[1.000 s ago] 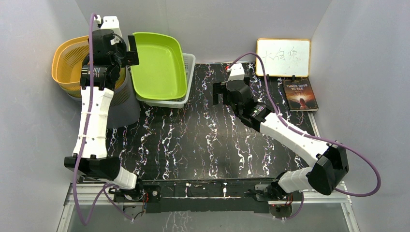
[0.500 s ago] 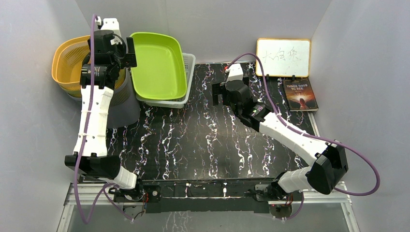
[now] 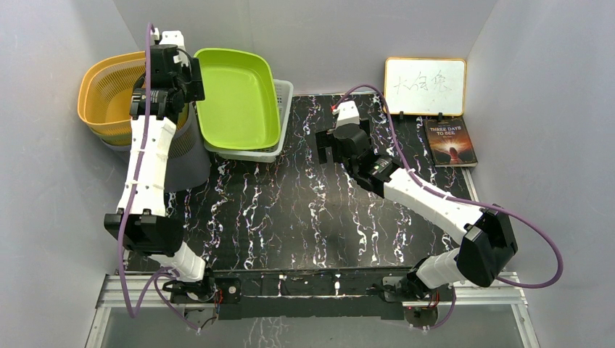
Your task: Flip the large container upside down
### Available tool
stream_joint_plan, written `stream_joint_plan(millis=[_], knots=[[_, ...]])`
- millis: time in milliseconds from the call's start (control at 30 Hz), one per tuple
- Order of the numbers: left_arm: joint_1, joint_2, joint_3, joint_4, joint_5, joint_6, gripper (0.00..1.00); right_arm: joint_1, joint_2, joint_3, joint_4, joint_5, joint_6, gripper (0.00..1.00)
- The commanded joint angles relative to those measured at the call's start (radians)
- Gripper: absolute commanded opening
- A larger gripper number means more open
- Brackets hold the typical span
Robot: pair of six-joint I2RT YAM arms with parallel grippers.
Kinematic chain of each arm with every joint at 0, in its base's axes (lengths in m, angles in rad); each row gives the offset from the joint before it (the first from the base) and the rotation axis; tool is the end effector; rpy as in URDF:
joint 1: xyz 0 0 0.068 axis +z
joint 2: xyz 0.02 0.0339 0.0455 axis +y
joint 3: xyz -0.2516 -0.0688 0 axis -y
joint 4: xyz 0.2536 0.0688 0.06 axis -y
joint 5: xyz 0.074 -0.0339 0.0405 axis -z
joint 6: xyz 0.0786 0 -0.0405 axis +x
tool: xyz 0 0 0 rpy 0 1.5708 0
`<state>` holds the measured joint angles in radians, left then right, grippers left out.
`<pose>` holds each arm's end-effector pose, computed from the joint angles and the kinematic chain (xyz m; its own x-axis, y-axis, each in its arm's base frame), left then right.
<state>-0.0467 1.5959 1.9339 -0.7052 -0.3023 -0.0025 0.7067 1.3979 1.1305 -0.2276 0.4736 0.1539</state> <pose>0.3854 0.0054 0.4522 -0.3580 0.0143 -0.9336 -0.2339 0.9666 0.1045 0.3000 0.2090 0.2838 -0.3988 -0.1611 -0.9028 -0.2140 0.9736 -0.0792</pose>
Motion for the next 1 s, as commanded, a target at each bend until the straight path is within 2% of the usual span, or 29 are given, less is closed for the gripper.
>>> stream_joint_plan(millis=[0, 167, 567, 767, 967], knots=[[0.01, -0.019, 0.03, 0.011, 0.003, 0.001, 0.64, 0.0, 0.001, -0.006, 0.051, 0.026, -0.022, 0.98], [0.011, -0.04, 0.023, 0.009, -0.024, 0.002, 0.57, 0.0, 0.02, -0.006, 0.05, 0.02, -0.022, 0.98], [0.013, -0.085, -0.001, 0.027, -0.102, 0.025, 0.46, 0.001, 0.067, 0.013, 0.03, 0.011, -0.02, 0.98], [0.016, -0.082, -0.041, 0.028, -0.095, 0.026, 0.33, 0.001, 0.073, 0.023, 0.022, 0.011, -0.019, 0.98], [0.026, -0.072, -0.051, 0.027, -0.08, 0.022, 0.38, 0.001, 0.072, 0.026, 0.019, 0.011, -0.02, 0.98]])
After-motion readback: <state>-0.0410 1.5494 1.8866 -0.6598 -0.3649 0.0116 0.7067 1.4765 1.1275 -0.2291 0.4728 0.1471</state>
